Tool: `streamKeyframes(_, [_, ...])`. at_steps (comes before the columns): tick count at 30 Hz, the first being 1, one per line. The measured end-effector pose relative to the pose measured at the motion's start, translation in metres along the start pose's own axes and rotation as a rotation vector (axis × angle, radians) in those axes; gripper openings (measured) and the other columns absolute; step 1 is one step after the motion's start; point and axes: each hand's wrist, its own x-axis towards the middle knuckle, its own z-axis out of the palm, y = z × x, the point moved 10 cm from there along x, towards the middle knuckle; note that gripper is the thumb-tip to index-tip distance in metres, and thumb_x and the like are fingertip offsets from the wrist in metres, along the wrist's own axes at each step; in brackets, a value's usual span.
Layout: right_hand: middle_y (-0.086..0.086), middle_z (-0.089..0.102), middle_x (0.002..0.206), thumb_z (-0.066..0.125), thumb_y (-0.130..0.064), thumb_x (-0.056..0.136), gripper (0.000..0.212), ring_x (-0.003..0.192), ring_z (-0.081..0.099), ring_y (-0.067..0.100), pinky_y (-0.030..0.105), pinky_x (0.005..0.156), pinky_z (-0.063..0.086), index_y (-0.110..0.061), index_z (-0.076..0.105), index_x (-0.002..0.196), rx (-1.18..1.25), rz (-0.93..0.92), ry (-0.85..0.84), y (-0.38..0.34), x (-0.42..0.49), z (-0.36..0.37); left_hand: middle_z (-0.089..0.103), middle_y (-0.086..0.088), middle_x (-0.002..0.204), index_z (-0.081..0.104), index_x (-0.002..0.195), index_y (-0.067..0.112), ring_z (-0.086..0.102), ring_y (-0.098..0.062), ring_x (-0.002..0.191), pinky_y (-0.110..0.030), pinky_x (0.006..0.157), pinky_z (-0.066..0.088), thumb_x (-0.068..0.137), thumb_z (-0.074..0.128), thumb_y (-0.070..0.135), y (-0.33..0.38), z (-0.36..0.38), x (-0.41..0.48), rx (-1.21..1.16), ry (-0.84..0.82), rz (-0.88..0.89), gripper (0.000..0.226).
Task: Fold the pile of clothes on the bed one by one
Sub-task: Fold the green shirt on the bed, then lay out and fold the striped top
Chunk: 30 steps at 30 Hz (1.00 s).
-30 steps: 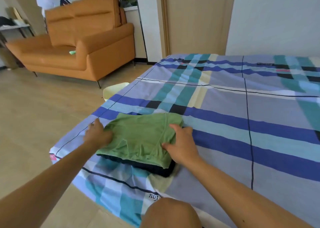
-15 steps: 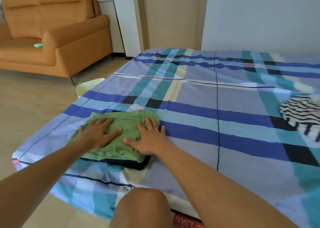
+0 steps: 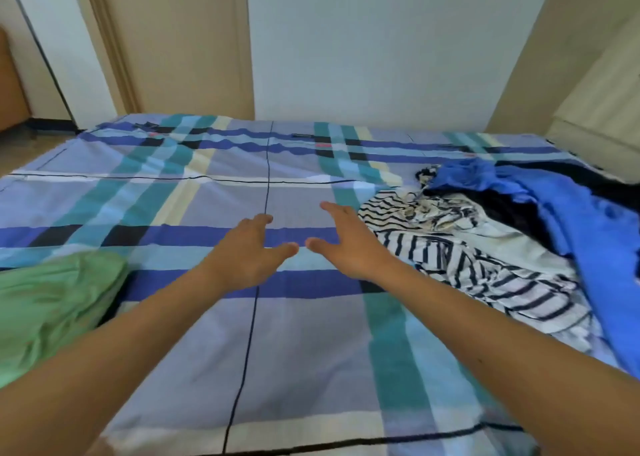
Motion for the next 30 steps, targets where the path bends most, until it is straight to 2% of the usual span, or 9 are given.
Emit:
streamKeyframes(3, [0.01,0.027,0.157,0.069,-0.034,0.092,0.074,0.144,0.032,0.025,0.028,0.112,0.026,-0.016,0.032,0.153,-0.082,0.135,0.164,0.086,-0.025,-0.052,0.035,-0.002,0.155,0.03,0.153,0.024,0.057,-0.026,0.118,-0.037,0.094,0.047,0.093,0.06,0.048,0.029,0.049,0.001,-0.161,-0.037,0.027,0.071])
streamKeyframes(8, [0.016,0.022,0.157,0.079,-0.031,0.081,0.081,0.145,0.029,0.034,0.043,0.117,0.032,-0.021,0.037,0.149,-0.22,0.426,0.38,0.206,-0.069,-0.114,0.035,0.0,0.156,0.029,0.152,0.025,0.04,-0.022,0.138,-0.036,0.11,0.035,0.093,0.062,0.045,0.021,0.118,-0.014,-0.173,-0.155,0.023,0.071])
streamKeyframes(13, [0.013,0.02,0.159,0.078,-0.03,0.08,0.076,0.146,0.025,0.034,0.052,0.119,0.026,-0.022,0.041,0.146,-0.308,0.507,0.511,0.245,-0.071,-0.157,0.031,0.013,0.155,0.028,0.151,0.035,0.035,-0.013,0.14,-0.033,0.111,0.034,0.092,0.058,0.051,0.032,0.096,-0.019,-0.119,-0.121,0.098,0.068])
streamKeyframes(17, [0.011,0.028,0.156,0.072,-0.023,0.081,0.031,0.148,0.021,0.03,0.05,0.122,0.014,-0.024,0.066,0.112,-0.469,0.536,0.482,0.265,-0.065,-0.153,0.034,0.017,0.153,0.03,0.148,0.041,0.034,-0.009,0.139,-0.033,0.108,0.035,0.089,0.055,0.056,0.03,0.08,-0.022,-0.1,-0.112,0.071,0.065])
streamKeyframes(19, [0.009,0.034,0.153,0.07,-0.023,0.082,0.015,0.148,0.021,0.028,0.051,0.121,0.015,-0.026,0.068,0.096,-0.485,0.526,0.474,0.266,-0.06,-0.15,0.033,0.019,0.153,0.029,0.147,0.042,0.035,-0.007,0.139,-0.03,0.107,0.034,0.089,0.054,0.058,0.03,0.082,-0.023,-0.08,-0.146,0.07,0.065])
streamKeyframes(22, [0.007,0.037,0.151,0.07,-0.025,0.082,0.014,0.146,0.024,0.029,0.053,0.121,0.013,-0.025,0.069,0.096,-0.542,0.538,0.462,0.265,-0.056,-0.144,0.03,0.02,0.154,0.027,0.148,0.042,0.033,-0.006,0.139,-0.027,0.107,0.033,0.091,0.051,0.059,0.037,0.086,-0.027,-0.034,-0.198,0.099,0.064])
streamKeyframes(25, [0.006,0.045,0.127,0.073,-0.034,0.079,0.021,0.126,0.042,0.03,0.047,0.11,0.031,-0.021,0.066,0.095,-0.614,0.439,0.598,0.237,-0.057,-0.152,0.028,0.022,0.153,0.025,0.149,0.042,0.03,-0.004,0.139,-0.023,0.105,0.031,0.092,0.048,0.059,0.041,0.09,-0.03,0.005,-0.239,0.116,0.064])
streamKeyframes(27, [0.002,0.045,0.114,0.076,-0.049,0.074,0.037,0.112,0.047,0.024,0.043,0.099,0.041,-0.023,0.061,0.096,-0.615,0.453,0.492,0.233,-0.049,-0.142,0.028,0.022,0.154,0.024,0.149,0.042,0.029,-0.005,0.14,-0.024,0.107,0.03,0.092,0.047,0.06,0.041,0.092,-0.033,0.011,-0.263,0.115,0.064])
streamKeyframes(30, [0.002,0.049,0.121,0.077,-0.064,0.068,0.065,0.114,0.051,0.024,0.045,0.094,0.05,-0.024,0.057,0.115,-0.534,0.633,0.152,0.253,-0.042,-0.104,0.028,0.022,0.154,0.023,0.15,0.042,0.029,-0.005,0.141,-0.027,0.111,0.03,0.092,0.045,0.061,0.042,0.091,-0.038,0.02,-0.285,0.124,0.065])
